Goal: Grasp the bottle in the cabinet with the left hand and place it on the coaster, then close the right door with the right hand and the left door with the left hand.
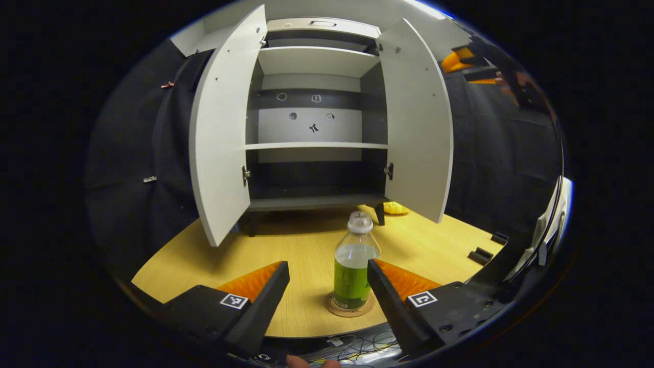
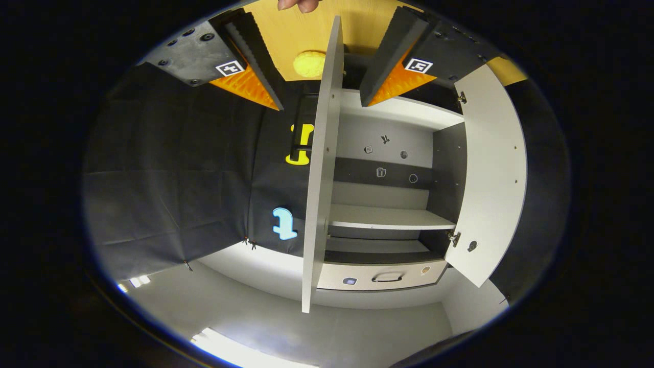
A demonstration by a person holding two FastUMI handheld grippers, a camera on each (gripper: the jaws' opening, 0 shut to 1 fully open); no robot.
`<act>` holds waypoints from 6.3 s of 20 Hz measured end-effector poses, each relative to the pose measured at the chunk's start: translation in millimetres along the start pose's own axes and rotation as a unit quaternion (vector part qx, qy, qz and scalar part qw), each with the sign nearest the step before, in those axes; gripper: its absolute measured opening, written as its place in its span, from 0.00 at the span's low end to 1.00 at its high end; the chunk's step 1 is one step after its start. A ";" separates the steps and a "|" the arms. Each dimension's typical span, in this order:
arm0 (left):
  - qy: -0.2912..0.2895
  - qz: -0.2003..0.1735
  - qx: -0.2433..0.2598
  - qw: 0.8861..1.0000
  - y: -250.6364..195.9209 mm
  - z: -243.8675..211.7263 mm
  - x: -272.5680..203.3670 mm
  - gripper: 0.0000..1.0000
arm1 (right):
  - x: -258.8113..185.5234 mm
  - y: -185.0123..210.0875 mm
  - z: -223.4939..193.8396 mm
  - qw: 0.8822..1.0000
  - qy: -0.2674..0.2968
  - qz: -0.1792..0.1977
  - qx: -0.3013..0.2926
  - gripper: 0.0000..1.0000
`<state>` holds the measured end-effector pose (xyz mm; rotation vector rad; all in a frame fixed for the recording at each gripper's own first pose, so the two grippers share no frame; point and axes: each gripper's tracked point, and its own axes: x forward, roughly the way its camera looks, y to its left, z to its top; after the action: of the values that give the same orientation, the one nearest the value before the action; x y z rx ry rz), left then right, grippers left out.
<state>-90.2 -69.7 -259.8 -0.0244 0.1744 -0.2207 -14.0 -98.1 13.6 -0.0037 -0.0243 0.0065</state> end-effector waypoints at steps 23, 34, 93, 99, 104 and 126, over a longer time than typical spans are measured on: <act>-0.067 0.123 -0.032 0.990 80.0 180.5 -11.9 0.95 | 88.0 -84.2 -21.0 0.997 0.044 0.007 0.057 0.95; -0.075 0.106 -0.005 0.992 94.6 182.6 -16.8 0.95 | 82.3 -8.4 -17.5 0.997 0.039 0.043 0.054 0.96; -0.078 0.198 -0.017 0.977 272.9 272.9 23.8 0.94 | 99.4 116.6 -23.9 0.998 0.041 0.048 -0.028 0.98; -0.071 0.167 -0.017 0.983 220.4 270.4 32.2 0.93 | 92.6 106.1 -22.6 0.998 0.044 0.047 -0.016 0.98; -0.066 0.141 -0.014 0.988 185.4 272.9 45.3 0.93 | 85.7 92.5 -22.0 0.998 0.044 0.042 -0.015 0.98; -0.052 0.081 0.005 0.995 83.7 284.4 111.5 0.95 | 91.0 51.2 -27.0 0.999 0.049 0.023 -0.008 0.98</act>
<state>84.8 -11.1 -2.2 -0.0108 0.0715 -0.0579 77.3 -46.4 -11.3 -0.0205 0.0735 0.0513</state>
